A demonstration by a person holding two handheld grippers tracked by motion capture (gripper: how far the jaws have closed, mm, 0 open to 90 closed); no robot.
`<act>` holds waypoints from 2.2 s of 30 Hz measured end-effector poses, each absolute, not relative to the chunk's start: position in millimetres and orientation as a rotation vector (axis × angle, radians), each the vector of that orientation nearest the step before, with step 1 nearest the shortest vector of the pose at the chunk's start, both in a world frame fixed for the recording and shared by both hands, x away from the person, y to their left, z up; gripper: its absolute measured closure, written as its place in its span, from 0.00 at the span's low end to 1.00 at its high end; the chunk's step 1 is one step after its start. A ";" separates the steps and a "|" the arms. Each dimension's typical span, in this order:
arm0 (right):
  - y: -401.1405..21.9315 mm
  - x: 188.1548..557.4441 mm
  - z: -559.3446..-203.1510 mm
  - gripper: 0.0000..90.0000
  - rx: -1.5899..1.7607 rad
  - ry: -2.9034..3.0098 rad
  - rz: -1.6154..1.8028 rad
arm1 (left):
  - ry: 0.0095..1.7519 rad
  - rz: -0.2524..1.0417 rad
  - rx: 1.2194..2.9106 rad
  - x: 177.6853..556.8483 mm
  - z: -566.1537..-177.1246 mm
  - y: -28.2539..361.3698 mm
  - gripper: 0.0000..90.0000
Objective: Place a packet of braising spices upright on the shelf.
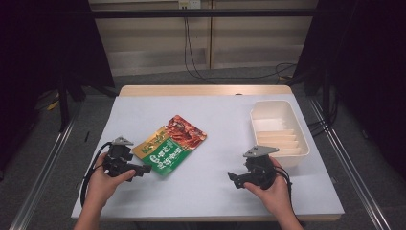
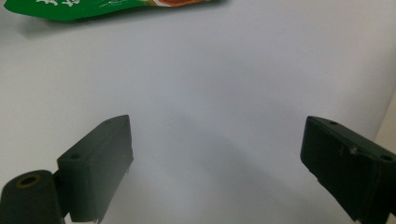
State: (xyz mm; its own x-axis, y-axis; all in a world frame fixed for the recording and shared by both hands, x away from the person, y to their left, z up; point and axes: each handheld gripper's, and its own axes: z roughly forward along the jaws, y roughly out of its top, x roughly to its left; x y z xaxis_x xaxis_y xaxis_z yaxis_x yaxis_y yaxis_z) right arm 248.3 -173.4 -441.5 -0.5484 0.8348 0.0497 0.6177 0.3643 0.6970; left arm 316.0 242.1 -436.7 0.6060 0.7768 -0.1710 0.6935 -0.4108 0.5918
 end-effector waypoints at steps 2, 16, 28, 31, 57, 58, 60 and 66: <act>-172.7 248.3 -441.5 0.10 1.280 2.320 0.979 | 1.158 0.166 2.200 315.6 -436.7 242.2 0.10; -168.6 251.7 -440.7 0.11 1.251 2.328 0.990 | 1.189 0.168 2.194 314.4 -440.2 247.9 0.10; -170.3 247.1 -438.6 0.11 1.249 2.315 1.006 | 1.216 0.141 2.173 318.7 -447.2 240.3 0.12; -169.7 246.7 -438.3 0.11 1.244 2.318 1.009 | 1.224 0.117 2.165 320.1 -448.2 239.1 0.12; -168.6 246.1 -437.1 0.11 1.253 2.308 1.017 | 1.311 0.086 2.115 325.8 -454.2 233.6 0.20; -168.5 246.1 -437.0 0.11 1.254 2.309 1.016 | 1.311 0.089 2.115 325.8 -454.3 233.5 0.20; -168.2 246.0 -436.8 0.11 1.251 2.308 1.014 | 1.313 0.080 2.116 326.1 -454.4 233.9 0.20; -167.9 246.2 -436.8 0.11 1.236 2.310 1.018 | 1.326 0.080 2.091 326.6 -453.6 233.1 0.21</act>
State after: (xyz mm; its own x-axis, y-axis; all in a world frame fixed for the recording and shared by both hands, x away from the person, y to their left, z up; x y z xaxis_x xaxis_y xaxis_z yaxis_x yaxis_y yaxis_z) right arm 246.2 -167.9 -436.8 -0.5696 0.8208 0.0433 0.5856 0.3683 0.7221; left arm 326.6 233.1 -453.6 0.4859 0.8275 -0.2814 0.7879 -0.2754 0.5508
